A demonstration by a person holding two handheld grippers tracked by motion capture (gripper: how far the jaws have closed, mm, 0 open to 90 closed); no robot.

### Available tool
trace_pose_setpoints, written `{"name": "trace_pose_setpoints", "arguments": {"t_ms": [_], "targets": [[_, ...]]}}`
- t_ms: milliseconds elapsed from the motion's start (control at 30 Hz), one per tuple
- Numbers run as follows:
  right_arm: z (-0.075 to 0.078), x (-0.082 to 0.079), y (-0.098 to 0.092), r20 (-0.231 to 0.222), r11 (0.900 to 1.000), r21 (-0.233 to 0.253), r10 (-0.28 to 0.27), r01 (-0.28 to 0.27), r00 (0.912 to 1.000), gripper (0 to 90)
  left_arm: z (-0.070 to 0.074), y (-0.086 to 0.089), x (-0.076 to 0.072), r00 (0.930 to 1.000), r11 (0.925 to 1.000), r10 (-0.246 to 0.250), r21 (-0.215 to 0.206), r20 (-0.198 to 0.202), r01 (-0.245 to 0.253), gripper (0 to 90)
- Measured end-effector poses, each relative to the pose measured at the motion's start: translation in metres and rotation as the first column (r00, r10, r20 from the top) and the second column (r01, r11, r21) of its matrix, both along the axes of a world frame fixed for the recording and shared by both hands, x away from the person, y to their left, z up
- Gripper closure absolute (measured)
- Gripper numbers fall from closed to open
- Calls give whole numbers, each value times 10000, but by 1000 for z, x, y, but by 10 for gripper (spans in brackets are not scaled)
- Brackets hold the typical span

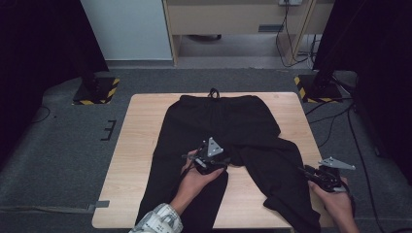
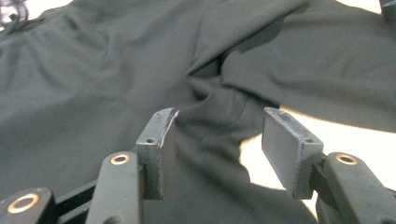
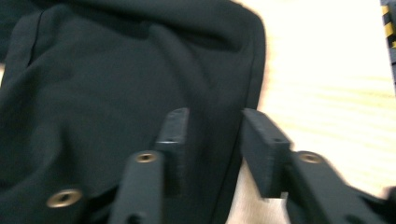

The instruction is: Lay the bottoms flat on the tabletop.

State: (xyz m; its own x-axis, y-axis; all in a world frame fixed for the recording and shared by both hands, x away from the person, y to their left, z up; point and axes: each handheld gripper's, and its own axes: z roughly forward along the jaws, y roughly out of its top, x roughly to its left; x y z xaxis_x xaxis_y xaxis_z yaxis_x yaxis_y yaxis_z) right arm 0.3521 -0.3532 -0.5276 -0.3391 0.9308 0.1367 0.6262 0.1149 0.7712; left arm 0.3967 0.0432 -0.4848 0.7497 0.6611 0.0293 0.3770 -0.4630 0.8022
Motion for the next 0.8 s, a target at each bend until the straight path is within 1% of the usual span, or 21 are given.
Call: {"name": "trace_pose_setpoints", "arguments": {"t_ms": [67,100,133,167,233,300,367,400,433,467,500,533,567,633,700,733,767,800], "targets": [[0,4,3,153,9999,163,0,-2,9999,579,-1,-8,1,10000,10000,-77,-30,-22,76,469],[-1,6,4,214,9999,117,43,-45,9998,564,-2,-12,3,9999,10000,-81,-48,-83,81,472],[-2,10,7,214,10000,-23,89,-89,9997,545,-3,-14,4,9998,9999,-84,-87,-152,82,473],[-2,12,11,244,10000,-38,70,-69,9997,525,-3,-16,5,9997,9999,-53,-140,-229,50,475],[-4,18,17,178,9994,-320,104,-98,9998,476,-4,-21,6,9997,9998,-102,-190,-239,97,490],[-6,21,21,31,9985,-536,82,-80,10000,470,-6,-27,9,9995,9998,-187,-60,-244,185,491],[-8,21,24,76,9968,-779,159,-152,9998,468,-10,-33,15,9993,9998,-186,110,-312,190,486],[-7,20,24,50,9966,-804,165,-160,9999,477,-12,-36,17,9992,9998,-183,122,-352,187,485],[-7,20,24,25,9965,-818,166,-163,9999,494,-15,-40,20,9986,9998,-188,104,-498,194,484],[-7,19,25,100,9958,-906,173,-163,9998,528,-18,-44,22,9980,9997,-215,116,-596,222,479],[-7,17,25,45,9957,-912,168,-164,9998,576,-20,-48,24,9978,9995,-237,201,-616,250,475],[-7,17,24,70,9945,-1009,271,-263,9996,615,-23,-52,26,9979,9990,-224,377,-608,247,473],[-6,16,23,73,9946,-993,295,-287,9995,654,-26,-55,29,9977,9986,-153,504,-667,187,472],[-6,14,22,-13,9950,-953,304,-304,9995,734,-33,-60,36,9958,9986,14,525,-917,34,466],[-5,11,21,-59,9951,-923,345,-349,9994,793,-37,-64,41,9950,9989,100,472,-989,-54,466],[-5,10,20,-68,9942,-970,470,-475,9989,816,-38,-65,42,9945,9989,74,464,-1049,-25,472],[-5,9,20,-93,9942,-941,519,-525,9986,835,-39,-67,43,9943,9987,-51,500,-1068,105,491],[-5,8,21,-93,9940,-936,564,-571,9984,856,-39,-67,43,9943,9987,-51,500,-1068,105,540]]}}
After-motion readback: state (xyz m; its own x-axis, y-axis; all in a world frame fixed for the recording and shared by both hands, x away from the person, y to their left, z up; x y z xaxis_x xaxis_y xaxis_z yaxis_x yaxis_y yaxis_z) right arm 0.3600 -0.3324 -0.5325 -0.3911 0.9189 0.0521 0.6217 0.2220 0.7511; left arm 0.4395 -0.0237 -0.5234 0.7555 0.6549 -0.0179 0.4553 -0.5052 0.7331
